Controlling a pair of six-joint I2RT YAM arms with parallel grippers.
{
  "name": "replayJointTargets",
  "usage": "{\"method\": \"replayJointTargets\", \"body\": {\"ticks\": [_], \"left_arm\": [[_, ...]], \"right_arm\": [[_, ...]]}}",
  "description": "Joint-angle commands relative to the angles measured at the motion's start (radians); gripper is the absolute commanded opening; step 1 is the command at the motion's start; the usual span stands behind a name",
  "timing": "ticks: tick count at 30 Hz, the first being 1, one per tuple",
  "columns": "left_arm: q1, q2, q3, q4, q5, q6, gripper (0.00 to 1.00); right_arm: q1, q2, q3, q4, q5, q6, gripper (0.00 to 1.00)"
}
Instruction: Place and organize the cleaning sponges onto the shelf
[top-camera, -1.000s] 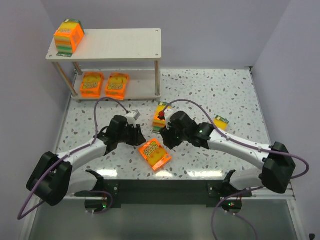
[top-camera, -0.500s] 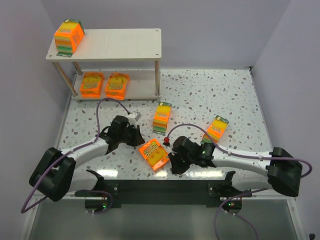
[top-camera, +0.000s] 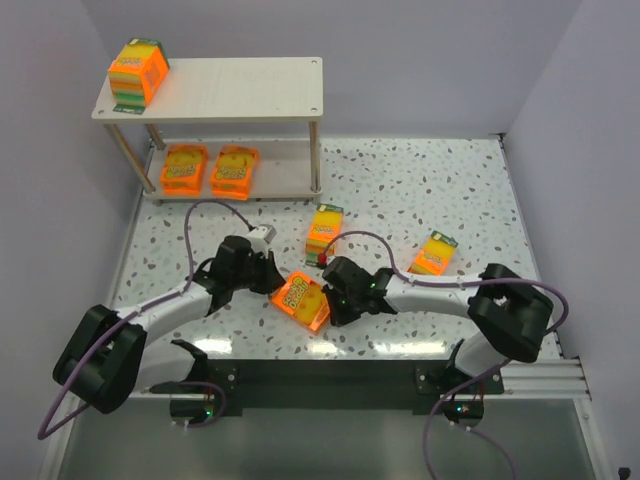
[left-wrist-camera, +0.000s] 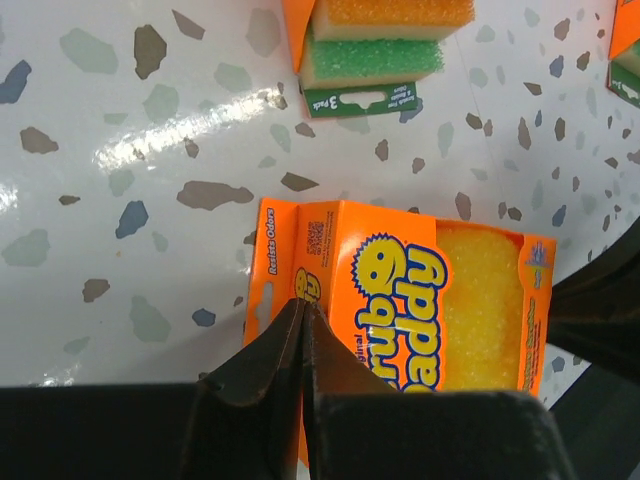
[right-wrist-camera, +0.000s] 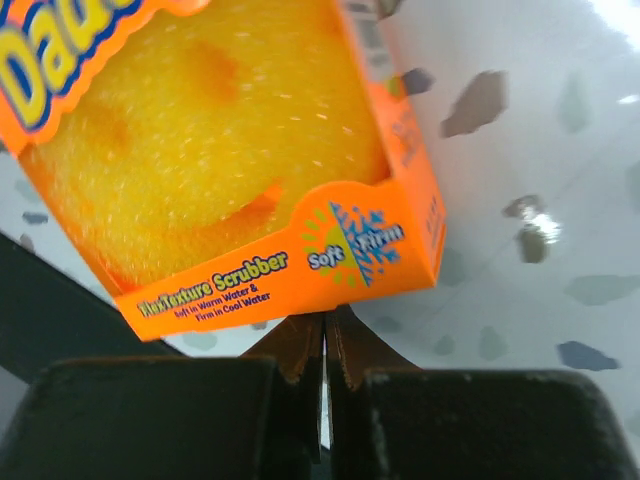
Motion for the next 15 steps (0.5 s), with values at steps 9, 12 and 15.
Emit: {"method": "replayJointTargets", "body": {"ticks": [9, 12, 15], "left_arm": [[-0.045, -0.118, -0.137, 0.035, 0.126, -0.118, 0.06], [-0.05, -0.156, -0.147, 0.048, 0.13, -0.149, 0.07], [-0.05, -0.225, -0.133, -0.035, 0.019, -0.164, 0.22]], "right_arm": [[-0.165, 0.026, 0.177, 0.088, 0.016, -0.07, 0.0], [-0.173, 0.062, 0.216, 0.071, 0.01, -0.084, 0.0], [-0.178, 0.053, 0.216, 0.051, 0.042, -0.081, 0.0]]}}
